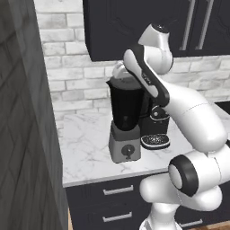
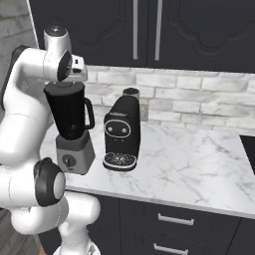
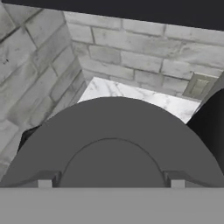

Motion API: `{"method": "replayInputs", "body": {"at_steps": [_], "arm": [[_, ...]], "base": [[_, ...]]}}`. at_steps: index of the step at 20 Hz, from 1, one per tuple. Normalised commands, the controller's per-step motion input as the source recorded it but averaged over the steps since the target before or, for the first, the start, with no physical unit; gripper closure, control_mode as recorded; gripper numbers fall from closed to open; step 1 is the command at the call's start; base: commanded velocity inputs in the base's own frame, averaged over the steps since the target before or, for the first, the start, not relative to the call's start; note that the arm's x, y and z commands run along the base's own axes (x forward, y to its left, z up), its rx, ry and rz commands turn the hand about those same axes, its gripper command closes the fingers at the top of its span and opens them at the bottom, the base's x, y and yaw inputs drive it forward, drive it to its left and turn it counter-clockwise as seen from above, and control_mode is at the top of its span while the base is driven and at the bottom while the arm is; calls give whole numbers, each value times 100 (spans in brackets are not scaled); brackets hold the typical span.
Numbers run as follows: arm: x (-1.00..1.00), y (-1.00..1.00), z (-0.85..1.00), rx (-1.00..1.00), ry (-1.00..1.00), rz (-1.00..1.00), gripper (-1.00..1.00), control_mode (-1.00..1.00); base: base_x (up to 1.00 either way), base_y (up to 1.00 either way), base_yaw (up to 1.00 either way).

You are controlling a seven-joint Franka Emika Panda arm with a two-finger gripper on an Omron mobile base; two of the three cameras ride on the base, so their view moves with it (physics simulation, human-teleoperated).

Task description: Close the lid blender by securely placing the lid on top.

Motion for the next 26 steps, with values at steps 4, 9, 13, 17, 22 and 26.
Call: {"method": "replayInputs", "body": {"at_steps": [4, 9, 13, 17, 22, 26], "arm": [[-13, 0, -15, 0, -12, 0, -100, -100], [-12, -2, 2, 0, -5, 0, -100, -100], [-25, 0, 9, 0, 0, 0, -100, -100], [-38, 0, 15, 0, 0, 0, -100, -100], [-62, -1, 1, 1, 0, -1, -100, -100], [-93, -13, 1, 5, -4, -3, -100, -100]], "base": [[0, 0, 0], [0, 0, 0], [0, 0, 0], [0, 0, 0], [0, 0, 0], [0, 0, 0]]}}
